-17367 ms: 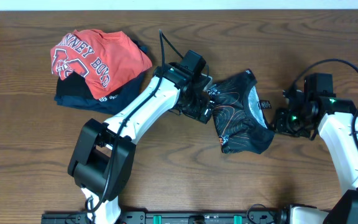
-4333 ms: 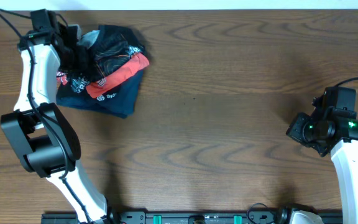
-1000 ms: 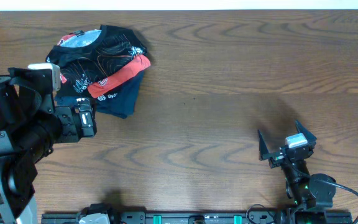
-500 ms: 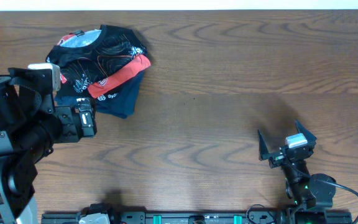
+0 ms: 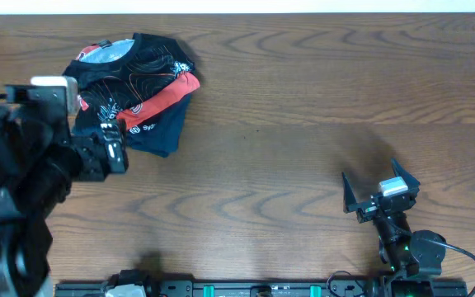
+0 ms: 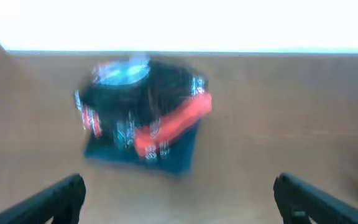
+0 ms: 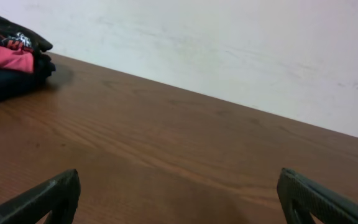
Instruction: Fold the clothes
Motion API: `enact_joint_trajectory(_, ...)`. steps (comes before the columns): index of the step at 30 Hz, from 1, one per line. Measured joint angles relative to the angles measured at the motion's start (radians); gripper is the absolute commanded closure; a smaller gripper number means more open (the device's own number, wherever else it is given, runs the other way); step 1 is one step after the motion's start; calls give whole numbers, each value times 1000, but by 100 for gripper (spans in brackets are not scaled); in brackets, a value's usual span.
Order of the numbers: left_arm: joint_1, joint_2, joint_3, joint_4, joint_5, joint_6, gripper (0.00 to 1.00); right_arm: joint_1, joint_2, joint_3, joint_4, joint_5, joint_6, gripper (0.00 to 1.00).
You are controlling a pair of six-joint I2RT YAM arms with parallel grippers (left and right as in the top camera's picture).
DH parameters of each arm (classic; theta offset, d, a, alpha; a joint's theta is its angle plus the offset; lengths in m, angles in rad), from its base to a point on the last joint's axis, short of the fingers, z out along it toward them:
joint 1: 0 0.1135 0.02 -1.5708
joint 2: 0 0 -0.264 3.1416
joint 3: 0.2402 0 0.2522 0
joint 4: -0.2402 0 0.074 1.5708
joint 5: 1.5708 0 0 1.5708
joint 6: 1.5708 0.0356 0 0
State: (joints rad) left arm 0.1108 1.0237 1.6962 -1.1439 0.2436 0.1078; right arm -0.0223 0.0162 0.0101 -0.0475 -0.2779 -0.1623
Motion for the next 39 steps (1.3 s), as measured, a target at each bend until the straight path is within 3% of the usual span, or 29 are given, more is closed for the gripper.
enact_joint_trajectory(8, -8, -391, -566, 679, -7, 1, 2, 0, -2, -1, 0, -2, 0, 1)
enact_joint_trajectory(17, -8, -742, -1172, 1057, -6, -4, 2, 0, -3, -1, 1, -2, 0, 1)
enact_joint_trajectory(23, -8, -914, -1471, 1305, -3, -12, 2, 0, -3, -1, 1, -2, 0, 1)
enact_joint_trajectory(27, -8, -1009, -1621, 1395, -3, -37, 2, 0, -3, -1, 1, -2, 0, 1)
enact_joint_trajectory(39, -9, -1009, -1621, 1406, -3, -37, 2, 0, -3, -1, 1, -2, 0, 1)
